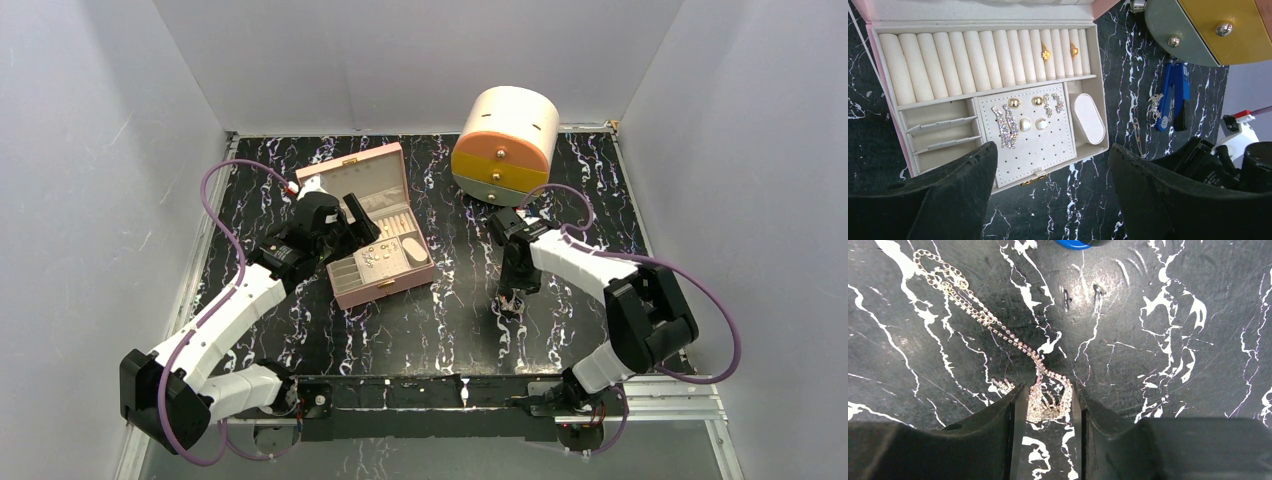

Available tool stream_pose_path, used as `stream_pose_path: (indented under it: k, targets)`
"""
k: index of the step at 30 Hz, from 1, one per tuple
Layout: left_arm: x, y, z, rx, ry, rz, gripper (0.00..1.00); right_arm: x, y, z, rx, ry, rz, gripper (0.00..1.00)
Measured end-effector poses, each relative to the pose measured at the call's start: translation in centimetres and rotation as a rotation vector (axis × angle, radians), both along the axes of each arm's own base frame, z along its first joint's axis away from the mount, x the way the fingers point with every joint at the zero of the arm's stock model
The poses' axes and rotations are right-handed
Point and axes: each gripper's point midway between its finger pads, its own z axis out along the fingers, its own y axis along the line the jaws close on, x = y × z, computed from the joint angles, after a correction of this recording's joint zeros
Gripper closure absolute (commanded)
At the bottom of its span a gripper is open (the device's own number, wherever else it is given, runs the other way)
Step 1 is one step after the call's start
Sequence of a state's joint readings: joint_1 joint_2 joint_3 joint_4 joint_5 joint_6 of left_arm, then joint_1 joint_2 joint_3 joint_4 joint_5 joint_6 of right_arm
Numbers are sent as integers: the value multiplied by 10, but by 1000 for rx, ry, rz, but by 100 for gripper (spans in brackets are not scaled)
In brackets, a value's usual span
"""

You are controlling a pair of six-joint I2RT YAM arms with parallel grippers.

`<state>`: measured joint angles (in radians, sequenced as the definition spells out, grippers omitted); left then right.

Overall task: Organize the mixed jewelry
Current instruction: Pick up the jewelry from the center of the board.

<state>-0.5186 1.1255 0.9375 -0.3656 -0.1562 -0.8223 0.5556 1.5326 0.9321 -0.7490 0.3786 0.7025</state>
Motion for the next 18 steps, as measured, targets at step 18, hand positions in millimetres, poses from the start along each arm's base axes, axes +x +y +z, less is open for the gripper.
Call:
stream_pose_path:
  k: [18]
  targets:
    - [1, 0, -4, 7, 10, -1, 21, -13, -10, -6, -12, 15, -53, 53]
